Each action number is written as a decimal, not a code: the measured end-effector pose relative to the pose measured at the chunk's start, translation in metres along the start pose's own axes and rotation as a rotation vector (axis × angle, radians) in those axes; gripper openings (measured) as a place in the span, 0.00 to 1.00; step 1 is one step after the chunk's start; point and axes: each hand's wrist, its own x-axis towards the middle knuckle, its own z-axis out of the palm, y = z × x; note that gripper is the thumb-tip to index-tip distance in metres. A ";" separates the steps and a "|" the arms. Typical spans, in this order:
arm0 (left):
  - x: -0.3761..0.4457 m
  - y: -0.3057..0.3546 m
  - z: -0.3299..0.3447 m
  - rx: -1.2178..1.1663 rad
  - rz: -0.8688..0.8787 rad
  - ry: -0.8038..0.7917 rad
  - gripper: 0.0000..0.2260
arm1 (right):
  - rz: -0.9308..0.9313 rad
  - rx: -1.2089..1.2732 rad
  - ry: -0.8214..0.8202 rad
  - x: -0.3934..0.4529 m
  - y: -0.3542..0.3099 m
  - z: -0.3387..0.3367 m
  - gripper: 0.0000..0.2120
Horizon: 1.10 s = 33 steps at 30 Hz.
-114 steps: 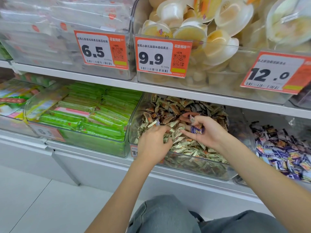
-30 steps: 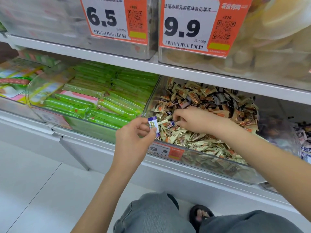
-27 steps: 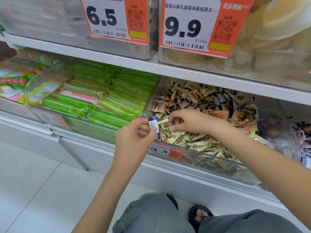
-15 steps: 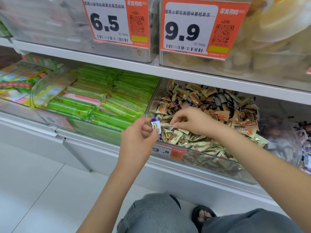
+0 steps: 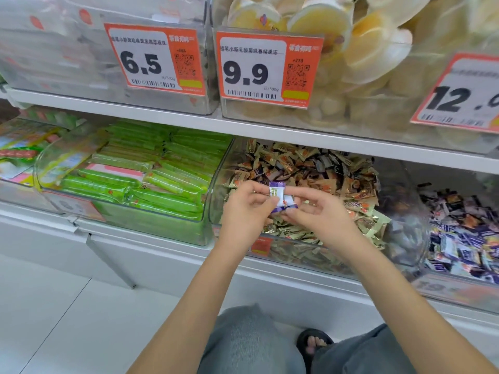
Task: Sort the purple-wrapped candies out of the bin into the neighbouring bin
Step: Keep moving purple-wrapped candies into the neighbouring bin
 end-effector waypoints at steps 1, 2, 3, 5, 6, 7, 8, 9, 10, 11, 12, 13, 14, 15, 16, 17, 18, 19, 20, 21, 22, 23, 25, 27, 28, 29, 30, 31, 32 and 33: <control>0.000 -0.001 0.003 -0.021 -0.010 -0.015 0.06 | 0.037 0.054 0.004 -0.001 0.000 0.000 0.14; -0.001 -0.001 0.005 -0.036 -0.014 -0.033 0.06 | 0.068 0.132 0.014 -0.003 -0.001 0.000 0.11; -0.001 -0.001 0.008 -0.040 -0.009 -0.055 0.04 | 0.078 0.190 0.032 -0.004 -0.001 0.000 0.08; -0.002 0.000 0.015 -0.036 0.015 -0.092 0.03 | 0.041 0.131 0.105 -0.006 -0.001 -0.001 0.04; -0.003 0.000 0.019 -0.034 0.024 -0.102 0.04 | 0.016 0.076 0.150 -0.007 -0.001 -0.003 0.02; -0.003 0.000 0.023 -0.024 0.031 -0.110 0.05 | -0.003 0.050 0.190 -0.009 -0.002 -0.006 0.02; -0.003 0.000 0.026 0.004 0.037 -0.115 0.06 | -0.013 0.053 0.227 -0.012 -0.005 -0.009 0.03; -0.004 -0.001 0.027 0.057 0.047 -0.115 0.08 | -0.029 0.052 0.270 -0.015 -0.007 -0.015 0.03; -0.005 -0.003 0.026 0.130 0.062 -0.108 0.10 | -0.055 0.021 0.332 -0.018 -0.009 -0.024 0.03; -0.005 -0.006 0.023 0.206 0.090 -0.091 0.12 | -0.089 -0.051 0.418 -0.022 -0.010 -0.036 0.03; -0.005 -0.009 0.018 0.289 0.131 -0.067 0.13 | -0.130 -0.141 0.520 -0.027 -0.011 -0.050 0.03; -0.005 -0.012 0.013 0.380 0.180 -0.040 0.13 | -0.184 -0.235 0.631 -0.034 -0.012 -0.067 0.03; -0.005 -0.014 0.007 0.463 0.220 -0.022 0.13 | -0.241 -0.329 0.739 -0.042 -0.013 -0.084 0.04; -0.006 -0.016 0.002 0.524 0.238 -0.018 0.12 | -0.279 -0.421 0.833 -0.052 -0.012 -0.102 0.05; -0.006 -0.017 -0.002 0.562 0.237 -0.024 0.11 | -0.276 -0.506 0.901 -0.062 -0.010 -0.119 0.06; -0.007 -0.018 -0.005 0.587 0.230 -0.032 0.10 | -0.229 -0.577 0.926 -0.071 -0.007 -0.134 0.06; -0.008 -0.020 -0.007 0.607 0.229 -0.035 0.09 | -0.162 -0.610 0.904 -0.079 -0.004 -0.145 0.06; -0.010 -0.023 -0.010 0.624 0.237 -0.035 0.08 | -0.108 -0.607 0.861 -0.086 -0.002 -0.152 0.06; -0.012 -0.025 -0.012 0.637 0.250 -0.031 0.07 | -0.099 -0.602 0.832 -0.090 0.000 -0.155 0.07; -0.014 -0.026 -0.014 0.642 0.269 -0.024 0.06 | -0.138 -0.610 0.825 -0.091 -0.002 -0.152 0.06; -0.016 -0.028 -0.017 0.644 0.292 -0.013 0.06 | -0.199 -0.626 0.819 -0.089 -0.006 -0.143 0.04; -0.017 -0.029 -0.020 0.649 0.314 0.001 0.05 | -0.265 -0.643 0.794 -0.083 -0.011 -0.129 0.03; -0.020 -0.031 -0.027 0.651 0.335 0.035 0.04 | -0.361 -0.671 0.625 -0.063 -0.019 -0.092 0.03; -0.023 -0.034 -0.034 0.631 0.333 0.064 0.03 | -0.366 -0.747 0.326 -0.032 -0.019 -0.053 0.06; -0.024 -0.035 -0.037 0.627 0.334 0.068 0.03 | -0.332 -0.794 0.179 -0.015 -0.017 -0.035 0.08; -0.026 -0.037 -0.041 0.627 0.342 0.061 0.02 | -0.275 -0.827 0.050 0.002 -0.014 -0.019 0.09; -0.027 -0.038 -0.043 0.625 0.353 0.043 0.03 | -0.212 -0.844 -0.060 0.017 -0.011 -0.006 0.11; -0.028 -0.038 -0.046 0.616 0.358 0.021 0.03 | -0.156 -0.856 -0.157 0.031 -0.009 0.004 0.12; -0.027 -0.038 -0.048 0.603 0.353 -0.002 0.03 | -0.113 -0.888 -0.245 0.042 -0.007 0.010 0.12; -0.026 -0.038 -0.050 0.591 0.345 -0.022 0.02 | -0.082 -0.942 -0.325 0.051 -0.006 0.015 0.13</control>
